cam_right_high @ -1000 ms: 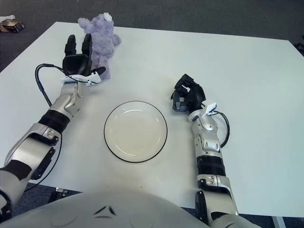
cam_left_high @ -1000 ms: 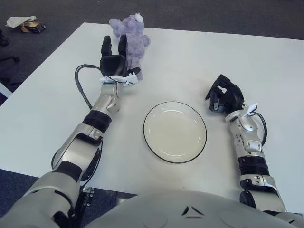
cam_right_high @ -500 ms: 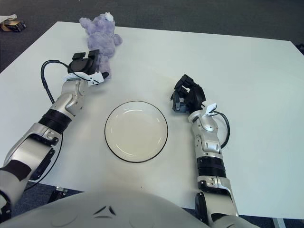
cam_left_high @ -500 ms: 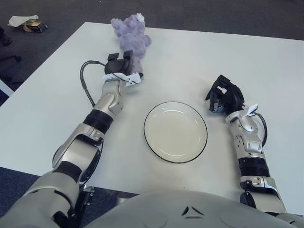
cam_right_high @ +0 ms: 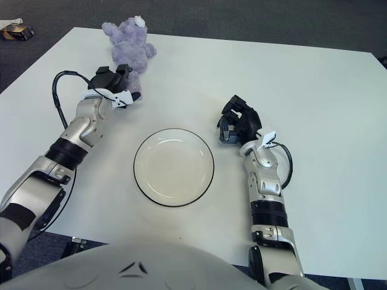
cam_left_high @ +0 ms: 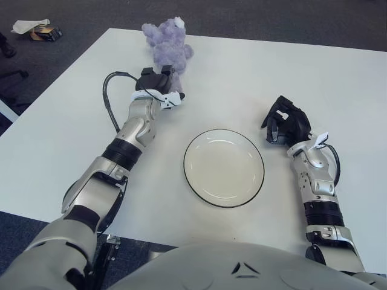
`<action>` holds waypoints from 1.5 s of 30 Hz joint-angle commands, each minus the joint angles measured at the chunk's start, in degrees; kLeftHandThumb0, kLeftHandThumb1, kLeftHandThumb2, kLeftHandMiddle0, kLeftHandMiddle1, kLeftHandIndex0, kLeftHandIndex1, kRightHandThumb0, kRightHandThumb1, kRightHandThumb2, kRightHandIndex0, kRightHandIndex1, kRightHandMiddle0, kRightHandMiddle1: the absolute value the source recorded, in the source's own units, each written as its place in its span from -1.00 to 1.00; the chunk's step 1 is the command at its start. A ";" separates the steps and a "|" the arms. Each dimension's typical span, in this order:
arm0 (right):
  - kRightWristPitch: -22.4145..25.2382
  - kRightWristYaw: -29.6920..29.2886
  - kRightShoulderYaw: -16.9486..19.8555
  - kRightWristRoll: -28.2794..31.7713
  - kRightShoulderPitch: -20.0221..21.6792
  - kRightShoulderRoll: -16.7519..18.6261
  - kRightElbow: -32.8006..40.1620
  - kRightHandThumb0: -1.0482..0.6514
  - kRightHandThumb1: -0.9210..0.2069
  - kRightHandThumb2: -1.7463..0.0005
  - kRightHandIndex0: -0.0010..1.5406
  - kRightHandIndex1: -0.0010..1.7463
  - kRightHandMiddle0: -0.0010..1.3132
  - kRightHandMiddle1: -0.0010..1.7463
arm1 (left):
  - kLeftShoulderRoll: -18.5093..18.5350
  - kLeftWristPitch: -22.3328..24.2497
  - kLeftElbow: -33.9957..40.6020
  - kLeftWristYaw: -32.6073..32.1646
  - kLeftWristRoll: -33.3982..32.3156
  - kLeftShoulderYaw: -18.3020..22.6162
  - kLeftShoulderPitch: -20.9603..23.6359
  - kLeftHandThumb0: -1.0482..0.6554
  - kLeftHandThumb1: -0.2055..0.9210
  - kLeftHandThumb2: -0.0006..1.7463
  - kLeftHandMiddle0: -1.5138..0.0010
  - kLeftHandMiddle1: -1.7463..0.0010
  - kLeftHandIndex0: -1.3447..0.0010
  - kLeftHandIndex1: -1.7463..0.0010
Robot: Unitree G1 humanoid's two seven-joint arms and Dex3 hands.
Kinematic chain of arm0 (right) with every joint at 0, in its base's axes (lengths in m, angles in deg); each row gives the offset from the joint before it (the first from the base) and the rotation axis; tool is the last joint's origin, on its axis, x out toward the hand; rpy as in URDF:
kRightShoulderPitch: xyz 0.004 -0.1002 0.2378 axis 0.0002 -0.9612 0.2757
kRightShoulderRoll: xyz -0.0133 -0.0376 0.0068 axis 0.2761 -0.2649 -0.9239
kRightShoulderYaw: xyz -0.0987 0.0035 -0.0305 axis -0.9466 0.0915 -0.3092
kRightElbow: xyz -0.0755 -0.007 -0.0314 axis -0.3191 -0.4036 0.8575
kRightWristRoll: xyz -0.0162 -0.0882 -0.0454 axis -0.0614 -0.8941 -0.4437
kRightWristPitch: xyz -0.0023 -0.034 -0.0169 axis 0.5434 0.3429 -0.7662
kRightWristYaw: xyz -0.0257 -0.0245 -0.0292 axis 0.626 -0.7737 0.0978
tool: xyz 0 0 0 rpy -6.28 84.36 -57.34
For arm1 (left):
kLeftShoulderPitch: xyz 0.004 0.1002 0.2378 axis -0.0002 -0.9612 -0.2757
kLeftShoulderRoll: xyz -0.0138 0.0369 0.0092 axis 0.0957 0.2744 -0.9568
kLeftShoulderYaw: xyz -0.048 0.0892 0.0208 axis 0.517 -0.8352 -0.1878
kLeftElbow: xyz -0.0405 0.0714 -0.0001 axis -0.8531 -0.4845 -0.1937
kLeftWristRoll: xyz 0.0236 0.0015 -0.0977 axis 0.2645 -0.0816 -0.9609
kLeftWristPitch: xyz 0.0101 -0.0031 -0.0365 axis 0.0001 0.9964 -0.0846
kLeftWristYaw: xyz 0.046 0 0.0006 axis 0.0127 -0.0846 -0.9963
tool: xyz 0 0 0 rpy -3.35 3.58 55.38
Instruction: Put the doll into the plate.
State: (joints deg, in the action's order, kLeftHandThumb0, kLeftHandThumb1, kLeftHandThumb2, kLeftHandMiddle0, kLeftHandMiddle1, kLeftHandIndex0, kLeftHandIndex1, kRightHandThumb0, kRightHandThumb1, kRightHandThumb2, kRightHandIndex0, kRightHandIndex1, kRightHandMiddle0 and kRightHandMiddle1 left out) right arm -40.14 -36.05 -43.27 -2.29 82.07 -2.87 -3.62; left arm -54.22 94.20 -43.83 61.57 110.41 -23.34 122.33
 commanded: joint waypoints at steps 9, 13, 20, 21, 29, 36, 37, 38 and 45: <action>3.45 0.51 -0.69 -0.03 -4.17 0.45 -0.90 0.22 0.34 -0.72 -0.20 1.00 -0.09 1.00 | 1.96 -6.76 0.30 -2.58 -0.77 0.19 -1.46 -0.94 1.00 -0.04 0.76 -0.73 1.00 -0.24; 3.69 0.76 -0.69 0.09 -4.28 0.43 -0.55 0.22 0.34 -0.72 -0.20 1.00 -0.09 1.00 | 2.47 -10.54 -0.52 -4.47 -1.87 0.79 -1.81 -0.91 1.00 -0.10 0.73 -0.75 1.00 -0.33; 4.38 1.01 -0.67 0.17 -4.55 0.37 0.20 0.22 0.35 -0.72 -0.20 1.00 -0.08 1.00 | 2.94 -16.00 -2.08 -7.50 -4.07 1.88 -2.36 -0.87 1.00 -0.19 0.64 -0.71 1.00 -0.49; 4.48 1.04 -0.67 0.17 -4.58 0.36 0.31 0.22 0.35 -0.72 -0.20 1.00 -0.08 1.00 | 2.94 -16.66 -2.36 -7.97 -4.33 2.06 -2.47 -0.86 1.00 -0.21 0.63 -0.70 1.00 -0.51; 4.20 1.84 -0.76 0.05 -4.68 0.07 0.40 0.22 0.34 -0.72 -0.20 1.00 -0.09 1.00 | 2.32 -22.40 -8.67 -14.84 -5.36 2.55 -2.67 -0.79 0.90 -0.30 0.68 -0.84 0.97 -0.72; 4.15 2.37 -0.87 -0.07 -4.98 -0.20 0.84 0.22 0.34 -0.72 -0.20 1.00 -0.09 1.00 | 2.60 -23.40 -16.82 -18.88 -0.76 -1.13 -0.28 -0.68 0.44 -0.04 0.92 -0.98 0.99 -0.72; 4.19 2.42 -0.86 -0.08 -5.00 -0.21 0.88 0.22 0.34 -0.72 -0.20 1.00 -0.09 1.00 | 2.74 -23.06 -17.25 -18.70 -0.06 -1.66 0.04 -0.67 0.39 -0.01 0.95 -0.84 1.00 -0.67; 4.20 2.44 -0.87 -0.12 -5.00 -0.23 0.89 0.22 0.34 -0.72 -0.20 1.00 -0.09 1.00 | 2.90 -22.53 -17.48 -18.25 0.74 -2.23 0.34 -0.67 0.35 0.01 0.97 -0.75 1.00 -0.63; 4.52 2.51 -1.04 -0.36 -5.20 -0.53 1.15 0.22 0.34 -0.71 -0.20 1.00 -0.09 1.00 | 3.90 -17.63 -18.71 -12.86 6.45 -6.60 2.25 -0.71 0.42 -0.05 1.00 -0.15 1.00 -0.47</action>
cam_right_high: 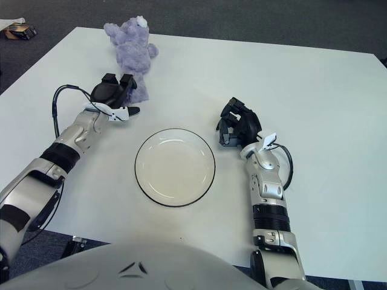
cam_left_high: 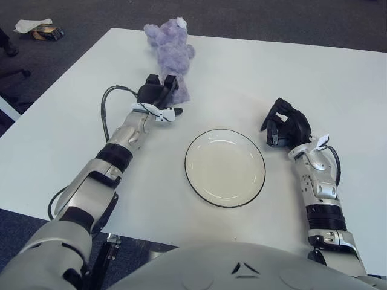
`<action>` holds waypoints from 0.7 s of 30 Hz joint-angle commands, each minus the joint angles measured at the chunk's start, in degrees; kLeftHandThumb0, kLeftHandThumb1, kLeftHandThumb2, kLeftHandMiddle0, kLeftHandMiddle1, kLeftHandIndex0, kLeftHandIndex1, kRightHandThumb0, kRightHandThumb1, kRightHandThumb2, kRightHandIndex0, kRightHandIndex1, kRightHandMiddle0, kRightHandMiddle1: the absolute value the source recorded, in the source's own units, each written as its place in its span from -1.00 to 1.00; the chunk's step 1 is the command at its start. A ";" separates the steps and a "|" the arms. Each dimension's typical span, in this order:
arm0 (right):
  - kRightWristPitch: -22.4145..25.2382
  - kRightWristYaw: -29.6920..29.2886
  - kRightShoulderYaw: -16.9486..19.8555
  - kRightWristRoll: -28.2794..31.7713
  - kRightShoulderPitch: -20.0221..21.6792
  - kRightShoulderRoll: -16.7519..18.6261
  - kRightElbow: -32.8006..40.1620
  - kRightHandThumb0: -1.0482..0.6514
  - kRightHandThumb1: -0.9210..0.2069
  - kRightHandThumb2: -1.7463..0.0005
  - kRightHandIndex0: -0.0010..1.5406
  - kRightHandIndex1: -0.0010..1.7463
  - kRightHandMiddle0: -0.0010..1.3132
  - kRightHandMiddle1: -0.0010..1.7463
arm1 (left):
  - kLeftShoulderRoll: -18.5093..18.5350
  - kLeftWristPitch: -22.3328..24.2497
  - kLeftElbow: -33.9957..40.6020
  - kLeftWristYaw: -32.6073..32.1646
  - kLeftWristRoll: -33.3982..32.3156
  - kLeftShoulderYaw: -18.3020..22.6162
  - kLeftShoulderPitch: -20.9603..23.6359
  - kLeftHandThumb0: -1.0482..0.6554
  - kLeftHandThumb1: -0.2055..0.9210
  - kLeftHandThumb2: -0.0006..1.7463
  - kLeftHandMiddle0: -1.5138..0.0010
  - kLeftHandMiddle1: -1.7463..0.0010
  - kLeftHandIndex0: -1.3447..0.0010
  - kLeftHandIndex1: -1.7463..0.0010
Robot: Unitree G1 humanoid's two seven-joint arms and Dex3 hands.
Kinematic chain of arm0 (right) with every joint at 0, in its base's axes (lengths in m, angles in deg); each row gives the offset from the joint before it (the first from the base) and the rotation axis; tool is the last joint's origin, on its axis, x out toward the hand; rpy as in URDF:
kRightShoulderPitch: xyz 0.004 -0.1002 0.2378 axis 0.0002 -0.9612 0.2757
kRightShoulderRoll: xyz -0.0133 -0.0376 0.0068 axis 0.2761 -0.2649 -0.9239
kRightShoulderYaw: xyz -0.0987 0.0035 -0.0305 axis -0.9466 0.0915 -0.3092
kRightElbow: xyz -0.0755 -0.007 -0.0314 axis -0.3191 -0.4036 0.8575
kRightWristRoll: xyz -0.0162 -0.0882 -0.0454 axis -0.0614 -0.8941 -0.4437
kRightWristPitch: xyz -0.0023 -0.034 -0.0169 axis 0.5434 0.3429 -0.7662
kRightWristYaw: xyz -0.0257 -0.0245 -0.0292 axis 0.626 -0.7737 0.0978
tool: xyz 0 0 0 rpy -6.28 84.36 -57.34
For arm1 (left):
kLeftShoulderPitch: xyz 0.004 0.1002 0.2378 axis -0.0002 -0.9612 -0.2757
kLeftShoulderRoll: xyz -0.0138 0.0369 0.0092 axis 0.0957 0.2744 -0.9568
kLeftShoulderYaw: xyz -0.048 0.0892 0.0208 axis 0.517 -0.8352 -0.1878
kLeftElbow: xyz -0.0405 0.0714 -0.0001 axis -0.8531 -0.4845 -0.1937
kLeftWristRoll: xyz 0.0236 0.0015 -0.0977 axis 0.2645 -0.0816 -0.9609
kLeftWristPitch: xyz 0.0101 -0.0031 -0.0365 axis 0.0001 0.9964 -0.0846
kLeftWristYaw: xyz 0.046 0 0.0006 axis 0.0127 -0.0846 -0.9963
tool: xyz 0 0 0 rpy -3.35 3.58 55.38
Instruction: Put the doll into the plate.
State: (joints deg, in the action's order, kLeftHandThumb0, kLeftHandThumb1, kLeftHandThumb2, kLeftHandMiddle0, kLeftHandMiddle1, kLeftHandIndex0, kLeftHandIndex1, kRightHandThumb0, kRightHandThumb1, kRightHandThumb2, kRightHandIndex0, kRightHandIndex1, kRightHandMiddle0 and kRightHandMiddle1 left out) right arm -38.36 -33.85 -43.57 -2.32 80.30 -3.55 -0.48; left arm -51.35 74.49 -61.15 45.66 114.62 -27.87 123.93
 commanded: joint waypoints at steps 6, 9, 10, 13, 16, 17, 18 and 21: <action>3.11 0.60 -0.64 0.08 -3.52 0.14 -1.75 0.22 0.34 -0.71 -0.21 1.00 -0.09 1.00 | 1.08 2.80 -4.33 5.27 3.82 -4.16 2.55 -0.72 0.50 -0.11 1.00 -0.03 1.00 -0.44; 3.09 0.74 -0.63 0.15 -3.50 0.11 -1.78 0.22 0.34 -0.71 -0.21 1.00 -0.09 1.00 | 0.71 2.04 -8.57 4.74 4.82 -6.00 4.65 -0.71 0.54 -0.13 1.00 -0.25 1.00 -0.47; 3.10 0.77 -0.63 0.16 -3.51 0.11 -1.75 0.22 0.34 -0.71 -0.21 1.00 -0.09 1.00 | 0.64 1.80 -9.62 4.33 5.08 -6.51 5.12 -0.70 0.53 -0.11 0.99 -0.35 0.98 -0.52; 3.18 0.80 -0.65 0.17 -3.51 0.11 -1.64 0.22 0.34 -0.72 -0.20 1.00 -0.09 1.00 | 0.46 0.78 -12.21 2.40 5.53 -7.63 6.07 -0.61 0.38 0.02 0.94 -0.72 0.92 -0.79; 3.27 0.83 -0.69 0.19 -3.53 0.11 -1.50 0.22 0.34 -0.72 -0.20 1.00 -0.09 1.00 | 0.30 -0.78 -14.87 -0.17 5.77 -8.52 6.80 -0.28 0.22 0.21 0.66 -0.86 0.48 -0.93; 3.27 0.81 -0.72 0.17 -3.55 0.10 -1.45 0.22 0.35 -0.72 -0.20 1.00 -0.09 1.00 | 0.31 -1.54 -16.01 -1.35 5.73 -8.80 6.94 -0.10 0.06 0.32 0.47 -0.79 0.33 -0.95; 3.28 0.80 -0.74 0.15 -3.57 0.10 -1.41 0.22 0.35 -0.72 -0.20 1.00 -0.09 1.00 | 0.29 -2.11 -16.93 -2.25 5.67 -9.02 7.08 0.02 -0.08 0.41 0.32 -0.72 0.21 -0.97; 3.09 0.78 -0.80 0.04 -3.59 0.04 -1.37 0.22 0.35 -0.72 -0.20 1.00 -0.09 1.00 | 0.74 -6.34 -23.34 -9.36 5.45 -9.80 6.90 0.16 -0.37 0.58 -0.01 -0.55 0.02 -0.99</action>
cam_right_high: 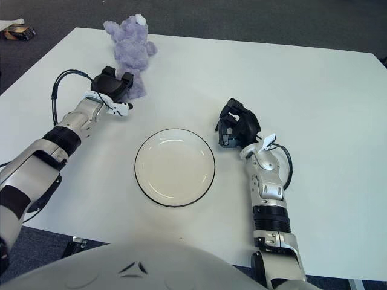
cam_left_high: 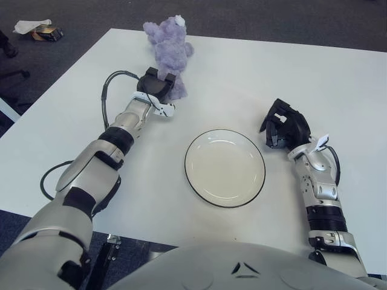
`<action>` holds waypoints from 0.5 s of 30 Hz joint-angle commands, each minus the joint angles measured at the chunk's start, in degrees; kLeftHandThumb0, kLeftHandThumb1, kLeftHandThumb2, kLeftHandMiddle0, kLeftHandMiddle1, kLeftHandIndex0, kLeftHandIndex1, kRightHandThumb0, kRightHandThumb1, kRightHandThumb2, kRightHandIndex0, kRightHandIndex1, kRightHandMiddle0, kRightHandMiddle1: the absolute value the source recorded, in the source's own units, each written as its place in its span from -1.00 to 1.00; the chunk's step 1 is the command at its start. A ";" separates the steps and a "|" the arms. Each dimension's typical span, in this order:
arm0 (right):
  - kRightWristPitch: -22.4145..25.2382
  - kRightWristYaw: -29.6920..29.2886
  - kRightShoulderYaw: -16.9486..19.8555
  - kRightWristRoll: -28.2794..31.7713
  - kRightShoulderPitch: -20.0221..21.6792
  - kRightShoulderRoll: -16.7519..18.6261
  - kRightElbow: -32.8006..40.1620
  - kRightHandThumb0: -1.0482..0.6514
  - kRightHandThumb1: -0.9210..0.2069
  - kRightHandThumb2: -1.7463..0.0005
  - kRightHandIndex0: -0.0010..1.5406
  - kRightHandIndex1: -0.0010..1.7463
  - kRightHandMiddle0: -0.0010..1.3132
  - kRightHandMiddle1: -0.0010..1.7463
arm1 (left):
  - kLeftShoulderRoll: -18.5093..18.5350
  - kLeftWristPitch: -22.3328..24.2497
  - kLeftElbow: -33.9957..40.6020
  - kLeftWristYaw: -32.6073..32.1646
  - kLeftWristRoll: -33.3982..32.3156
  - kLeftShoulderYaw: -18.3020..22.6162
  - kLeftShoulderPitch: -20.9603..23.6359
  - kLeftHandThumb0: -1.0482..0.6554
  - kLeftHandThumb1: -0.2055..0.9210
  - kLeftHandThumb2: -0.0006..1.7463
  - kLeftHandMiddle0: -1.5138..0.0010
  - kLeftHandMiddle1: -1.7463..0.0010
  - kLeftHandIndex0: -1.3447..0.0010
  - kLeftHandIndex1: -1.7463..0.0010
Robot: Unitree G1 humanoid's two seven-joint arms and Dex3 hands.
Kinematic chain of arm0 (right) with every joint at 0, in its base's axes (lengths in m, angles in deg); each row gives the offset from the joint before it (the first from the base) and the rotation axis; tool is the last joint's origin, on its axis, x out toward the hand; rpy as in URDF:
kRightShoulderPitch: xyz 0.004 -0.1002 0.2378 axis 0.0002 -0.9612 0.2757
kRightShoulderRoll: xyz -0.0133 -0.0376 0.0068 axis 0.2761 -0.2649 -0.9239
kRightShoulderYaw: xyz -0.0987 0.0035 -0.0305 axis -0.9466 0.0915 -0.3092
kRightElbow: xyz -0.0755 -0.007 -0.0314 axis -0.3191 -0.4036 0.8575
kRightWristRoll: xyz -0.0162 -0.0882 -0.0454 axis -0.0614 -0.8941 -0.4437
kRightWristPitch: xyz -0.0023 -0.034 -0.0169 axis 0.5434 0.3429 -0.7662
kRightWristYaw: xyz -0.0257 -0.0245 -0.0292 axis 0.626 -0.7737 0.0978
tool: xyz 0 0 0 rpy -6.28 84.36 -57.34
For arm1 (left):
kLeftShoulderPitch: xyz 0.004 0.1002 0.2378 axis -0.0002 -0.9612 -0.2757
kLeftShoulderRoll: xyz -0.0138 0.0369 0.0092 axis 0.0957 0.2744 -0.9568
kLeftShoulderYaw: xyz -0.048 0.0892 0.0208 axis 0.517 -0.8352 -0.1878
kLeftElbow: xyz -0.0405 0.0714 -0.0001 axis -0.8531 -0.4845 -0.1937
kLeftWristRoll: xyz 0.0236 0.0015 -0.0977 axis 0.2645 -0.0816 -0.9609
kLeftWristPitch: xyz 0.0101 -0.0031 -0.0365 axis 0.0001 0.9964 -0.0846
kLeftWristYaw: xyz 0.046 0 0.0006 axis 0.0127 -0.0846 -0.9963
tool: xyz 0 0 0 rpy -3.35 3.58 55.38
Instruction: Put the doll into the plate.
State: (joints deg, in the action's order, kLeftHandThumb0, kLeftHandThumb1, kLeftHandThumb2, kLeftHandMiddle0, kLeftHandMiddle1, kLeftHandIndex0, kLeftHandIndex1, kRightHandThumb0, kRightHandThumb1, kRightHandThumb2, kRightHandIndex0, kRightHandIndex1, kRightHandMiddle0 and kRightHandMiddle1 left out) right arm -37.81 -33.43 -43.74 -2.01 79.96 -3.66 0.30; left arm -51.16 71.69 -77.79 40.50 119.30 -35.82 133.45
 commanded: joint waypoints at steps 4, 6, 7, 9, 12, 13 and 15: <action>2.53 0.38 -0.63 -0.13 -3.33 0.16 -2.05 0.22 0.35 -0.72 -0.20 1.00 -0.09 1.00 | 0.40 -8.30 -12.44 -10.35 -0.36 -1.83 -1.85 0.21 -0.62 0.72 -0.27 -0.43 -0.08 -1.00; 2.66 0.46 -0.56 0.07 -3.35 0.19 -2.07 0.22 0.34 -0.72 -0.20 1.00 -0.09 1.00 | 0.01 -11.45 -14.30 -11.62 -2.26 -0.65 -1.42 0.22 -0.72 0.79 -0.36 -0.42 -0.09 -1.00; 2.69 0.49 -0.54 0.12 -3.34 0.20 -2.10 0.22 0.34 -0.72 -0.20 1.00 -0.09 1.00 | -0.14 -12.35 -14.98 -12.01 -2.77 -0.41 -1.22 0.22 -0.73 0.80 -0.37 -0.42 -0.09 -1.00; 2.75 0.55 -0.50 0.16 -3.35 0.22 -2.09 0.22 0.35 -0.72 -0.20 1.00 -0.09 1.00 | -0.23 -13.61 -16.06 -12.75 -2.98 -0.71 -0.77 0.23 -0.77 0.83 -0.41 -0.43 -0.10 -1.00; 2.74 0.64 -0.48 0.16 -3.35 0.22 -2.13 0.22 0.35 -0.72 -0.20 1.00 -0.08 1.00 | -0.21 -15.08 -16.98 -14.19 -2.55 -1.66 -0.26 0.23 -0.80 0.88 -0.40 -0.52 -0.07 -1.00; 2.66 0.66 -0.50 0.10 -3.35 0.20 -2.17 0.22 0.35 -0.72 -0.20 1.00 -0.08 1.00 | -0.16 -15.44 -17.06 -15.13 -2.06 -2.19 -0.14 0.23 -0.81 0.90 -0.39 -0.55 -0.07 -1.00; 2.57 0.71 -0.51 0.04 -3.34 0.15 -2.22 0.22 0.35 -0.72 -0.20 1.00 -0.08 1.00 | -0.05 -15.94 -17.29 -16.76 -1.18 -3.21 0.07 0.23 -0.83 0.94 -0.37 -0.65 -0.07 -1.00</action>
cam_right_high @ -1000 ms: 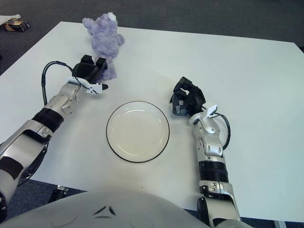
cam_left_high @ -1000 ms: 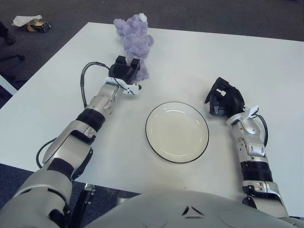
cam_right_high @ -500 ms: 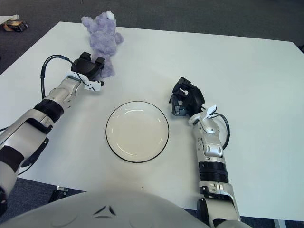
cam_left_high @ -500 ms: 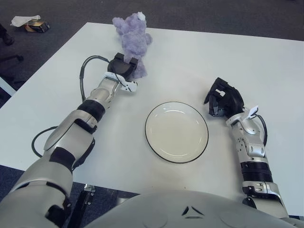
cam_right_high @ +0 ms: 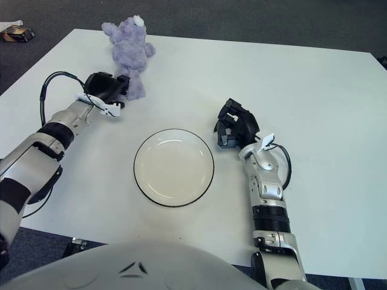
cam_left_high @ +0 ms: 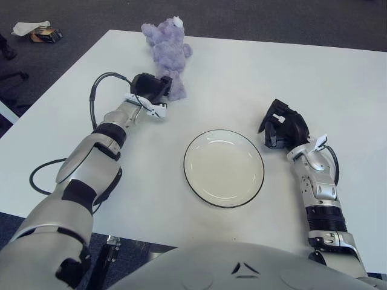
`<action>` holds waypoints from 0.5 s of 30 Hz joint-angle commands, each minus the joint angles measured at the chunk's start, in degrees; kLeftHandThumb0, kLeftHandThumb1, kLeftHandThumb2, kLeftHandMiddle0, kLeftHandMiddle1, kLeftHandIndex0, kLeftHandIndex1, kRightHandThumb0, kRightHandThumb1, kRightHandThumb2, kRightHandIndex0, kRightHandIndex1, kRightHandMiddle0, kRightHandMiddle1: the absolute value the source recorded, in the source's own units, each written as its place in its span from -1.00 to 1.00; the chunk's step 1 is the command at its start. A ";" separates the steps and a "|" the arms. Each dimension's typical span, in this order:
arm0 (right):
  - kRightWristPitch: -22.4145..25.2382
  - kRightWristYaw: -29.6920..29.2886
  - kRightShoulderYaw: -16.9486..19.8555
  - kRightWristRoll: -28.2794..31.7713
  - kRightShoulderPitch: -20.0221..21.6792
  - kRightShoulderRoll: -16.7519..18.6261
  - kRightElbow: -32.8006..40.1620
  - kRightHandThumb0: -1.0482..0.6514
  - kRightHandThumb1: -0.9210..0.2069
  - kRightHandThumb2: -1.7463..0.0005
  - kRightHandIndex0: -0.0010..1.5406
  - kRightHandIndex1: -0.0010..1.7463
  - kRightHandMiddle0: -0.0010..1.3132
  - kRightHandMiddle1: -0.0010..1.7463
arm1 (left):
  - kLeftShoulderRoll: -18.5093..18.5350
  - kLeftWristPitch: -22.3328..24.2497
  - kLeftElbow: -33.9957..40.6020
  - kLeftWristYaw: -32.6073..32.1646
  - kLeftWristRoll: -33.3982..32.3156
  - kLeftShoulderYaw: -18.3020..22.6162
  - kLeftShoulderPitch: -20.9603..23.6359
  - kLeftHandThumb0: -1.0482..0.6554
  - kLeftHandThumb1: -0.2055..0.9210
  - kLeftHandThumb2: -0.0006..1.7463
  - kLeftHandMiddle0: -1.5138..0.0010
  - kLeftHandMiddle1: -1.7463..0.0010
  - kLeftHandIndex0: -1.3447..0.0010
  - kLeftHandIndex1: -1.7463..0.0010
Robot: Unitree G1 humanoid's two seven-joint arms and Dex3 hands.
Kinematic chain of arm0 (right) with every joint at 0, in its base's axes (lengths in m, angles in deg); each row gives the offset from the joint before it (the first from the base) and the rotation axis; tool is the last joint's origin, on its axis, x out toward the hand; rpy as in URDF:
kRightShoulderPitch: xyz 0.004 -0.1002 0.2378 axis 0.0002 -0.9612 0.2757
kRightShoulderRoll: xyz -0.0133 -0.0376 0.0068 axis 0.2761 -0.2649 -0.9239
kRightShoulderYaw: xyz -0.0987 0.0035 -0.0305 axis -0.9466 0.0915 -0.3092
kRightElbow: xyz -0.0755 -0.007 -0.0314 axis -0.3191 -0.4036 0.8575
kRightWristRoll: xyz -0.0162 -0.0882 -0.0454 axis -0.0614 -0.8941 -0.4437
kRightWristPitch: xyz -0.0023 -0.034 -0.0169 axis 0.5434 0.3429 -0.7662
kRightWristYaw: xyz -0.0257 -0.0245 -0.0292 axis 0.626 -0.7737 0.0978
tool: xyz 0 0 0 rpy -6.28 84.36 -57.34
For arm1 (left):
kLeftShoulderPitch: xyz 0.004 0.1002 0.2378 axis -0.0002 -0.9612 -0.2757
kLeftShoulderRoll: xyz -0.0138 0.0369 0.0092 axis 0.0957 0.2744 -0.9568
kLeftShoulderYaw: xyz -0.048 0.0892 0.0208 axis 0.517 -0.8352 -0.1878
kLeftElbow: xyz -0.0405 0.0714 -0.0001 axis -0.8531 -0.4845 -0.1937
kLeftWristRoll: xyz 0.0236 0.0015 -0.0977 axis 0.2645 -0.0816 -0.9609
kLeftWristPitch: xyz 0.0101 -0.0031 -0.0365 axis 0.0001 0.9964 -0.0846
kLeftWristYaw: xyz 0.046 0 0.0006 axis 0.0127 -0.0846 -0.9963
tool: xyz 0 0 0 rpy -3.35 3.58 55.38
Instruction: Put the doll into the plate.
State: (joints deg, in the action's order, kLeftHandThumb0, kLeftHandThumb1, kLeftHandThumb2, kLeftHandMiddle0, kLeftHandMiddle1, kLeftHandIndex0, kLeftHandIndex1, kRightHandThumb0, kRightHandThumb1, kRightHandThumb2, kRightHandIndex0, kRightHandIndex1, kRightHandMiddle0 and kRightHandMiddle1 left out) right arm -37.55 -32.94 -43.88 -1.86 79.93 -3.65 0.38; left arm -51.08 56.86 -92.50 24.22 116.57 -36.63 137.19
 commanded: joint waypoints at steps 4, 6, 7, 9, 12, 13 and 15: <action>2.34 0.32 -0.37 -0.09 -3.35 0.11 -2.24 0.22 0.35 -0.72 -0.20 1.00 -0.09 1.00 | 0.07 -1.73 -3.25 -2.20 2.51 -4.06 -3.24 0.23 -0.82 0.98 -0.30 -0.80 -0.05 -1.00; 2.36 0.33 -0.35 -0.07 -3.36 0.13 -2.19 0.22 0.34 -0.72 -0.20 1.00 -0.09 1.00 | 0.21 -2.14 -3.50 -2.48 2.35 -4.46 -3.13 0.23 -0.80 0.99 -0.26 -0.86 -0.04 -1.00; 2.37 0.32 -0.35 -0.07 -3.37 0.14 -2.17 0.22 0.34 -0.72 -0.20 1.00 -0.09 1.00 | 0.29 -2.35 -3.60 -2.59 2.22 -4.58 -3.10 0.23 -0.79 1.00 -0.24 -0.90 -0.03 -1.00; 2.37 0.28 -0.34 -0.09 -3.38 0.17 -2.14 0.22 0.34 -0.72 -0.20 1.00 -0.09 1.00 | 0.45 -2.78 -3.69 -2.98 1.94 -4.73 -3.08 0.23 -0.77 1.00 -0.21 -0.94 -0.02 -1.00; 2.44 0.16 -0.45 -0.34 -3.42 0.11 -2.03 0.22 0.34 -0.72 -0.20 1.00 -0.09 1.00 | 0.74 -3.40 -3.14 -3.44 1.44 -4.67 -3.25 0.23 -0.76 1.00 -0.20 -0.95 -0.02 -1.00; 2.45 0.14 -0.48 -0.40 -3.43 0.08 -2.01 0.22 0.34 -0.71 -0.21 1.00 -0.09 1.00 | 0.77 -3.51 -3.02 -3.48 1.32 -4.66 -3.28 0.23 -0.77 1.00 -0.20 -0.94 -0.02 -1.00; 2.51 0.16 -0.56 -0.52 -3.45 -0.02 -1.90 0.22 0.33 -0.71 -0.21 1.00 -0.09 1.00 | 0.79 -3.81 -2.78 -3.45 1.10 -4.65 -3.26 0.23 -0.78 1.00 -0.22 -0.92 -0.03 -1.00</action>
State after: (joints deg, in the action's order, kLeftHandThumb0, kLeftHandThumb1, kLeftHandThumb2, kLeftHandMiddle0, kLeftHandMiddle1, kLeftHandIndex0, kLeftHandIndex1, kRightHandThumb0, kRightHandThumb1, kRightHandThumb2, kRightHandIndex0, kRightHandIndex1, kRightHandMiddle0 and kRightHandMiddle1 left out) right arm -37.54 -32.83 -43.91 -1.91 79.87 -3.66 0.55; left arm -50.50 53.92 -94.02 19.60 117.14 -40.10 137.80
